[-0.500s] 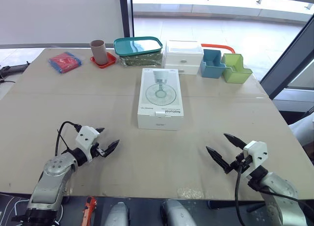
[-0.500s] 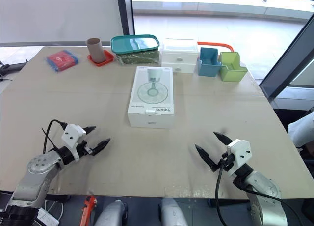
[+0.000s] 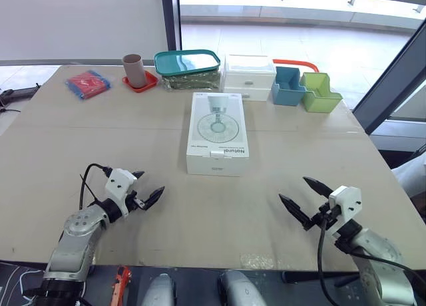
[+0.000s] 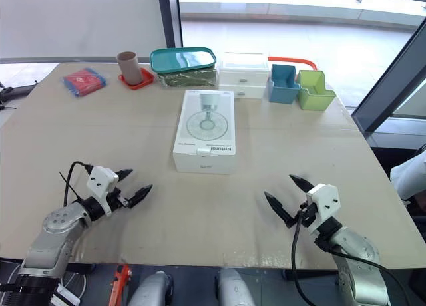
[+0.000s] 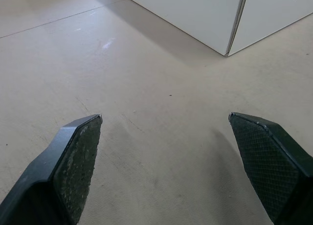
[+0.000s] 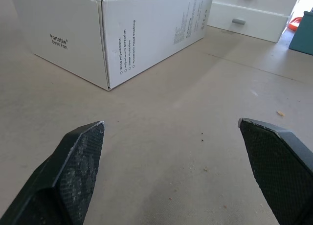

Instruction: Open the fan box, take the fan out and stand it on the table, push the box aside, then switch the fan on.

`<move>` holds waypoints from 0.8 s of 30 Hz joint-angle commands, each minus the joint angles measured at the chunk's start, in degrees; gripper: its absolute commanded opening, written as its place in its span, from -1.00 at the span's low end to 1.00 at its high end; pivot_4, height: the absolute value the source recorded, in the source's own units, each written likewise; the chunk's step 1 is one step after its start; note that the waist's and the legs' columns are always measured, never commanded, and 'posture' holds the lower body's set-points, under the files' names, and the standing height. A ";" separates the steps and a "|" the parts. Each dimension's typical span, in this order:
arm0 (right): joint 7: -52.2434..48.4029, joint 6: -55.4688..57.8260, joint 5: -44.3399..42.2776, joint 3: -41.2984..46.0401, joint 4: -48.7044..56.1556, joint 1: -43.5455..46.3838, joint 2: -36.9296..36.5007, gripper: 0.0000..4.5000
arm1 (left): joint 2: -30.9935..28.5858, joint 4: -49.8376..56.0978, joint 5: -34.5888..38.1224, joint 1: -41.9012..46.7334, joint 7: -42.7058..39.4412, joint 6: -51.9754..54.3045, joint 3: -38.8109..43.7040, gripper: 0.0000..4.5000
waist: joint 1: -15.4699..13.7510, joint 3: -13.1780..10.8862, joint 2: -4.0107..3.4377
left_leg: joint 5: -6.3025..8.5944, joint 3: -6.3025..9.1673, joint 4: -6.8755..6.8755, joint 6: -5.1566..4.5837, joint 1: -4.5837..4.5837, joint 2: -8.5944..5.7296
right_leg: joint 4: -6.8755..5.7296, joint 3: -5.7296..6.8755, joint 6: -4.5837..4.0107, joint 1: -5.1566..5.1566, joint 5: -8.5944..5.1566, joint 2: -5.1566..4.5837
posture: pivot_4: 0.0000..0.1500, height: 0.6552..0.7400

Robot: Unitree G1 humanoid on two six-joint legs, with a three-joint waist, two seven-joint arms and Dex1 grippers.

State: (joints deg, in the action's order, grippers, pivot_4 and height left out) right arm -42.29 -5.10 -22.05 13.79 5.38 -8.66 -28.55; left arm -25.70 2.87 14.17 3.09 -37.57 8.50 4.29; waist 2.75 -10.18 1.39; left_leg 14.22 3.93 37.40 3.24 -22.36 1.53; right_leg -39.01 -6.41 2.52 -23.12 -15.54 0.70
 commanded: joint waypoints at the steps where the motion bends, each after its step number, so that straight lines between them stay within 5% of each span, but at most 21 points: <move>1: 0.08 -0.75 0.01 0.84 -0.25 1.95 -0.48 1.00 | 0.34 0.42 1.05 1.26 0.63 -1.24 1.58 0.96 | 0.01 0.00 0.00 | 0.00 0.00 0.00 0.00 0.01 0.00 | 0.00 0.00 0.01 0.00 0.00 0.00 | 1.00 1.00; 24: 3.24 3.38 0.63 -1.78 3.99 5.50 0.24 1.00 | 0.13 3.80 4.17 6.72 -0.88 1.38 0.55 0.96 | -0.01 0.00 0.00 | 0.00 0.00 0.01 0.00 0.00 0.00 | 0.00 0.00 -0.05 0.00 0.03 0.01 | 1.00 1.00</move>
State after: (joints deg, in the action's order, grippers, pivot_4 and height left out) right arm -39.70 -2.73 -21.58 12.39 6.18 -4.53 -27.98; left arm -25.10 2.77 15.63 5.50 -36.94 8.58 4.63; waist 2.74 -10.18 1.39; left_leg 14.22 3.93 37.41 3.24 -22.36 1.54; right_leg -39.01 -6.41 2.48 -23.12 -15.50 0.71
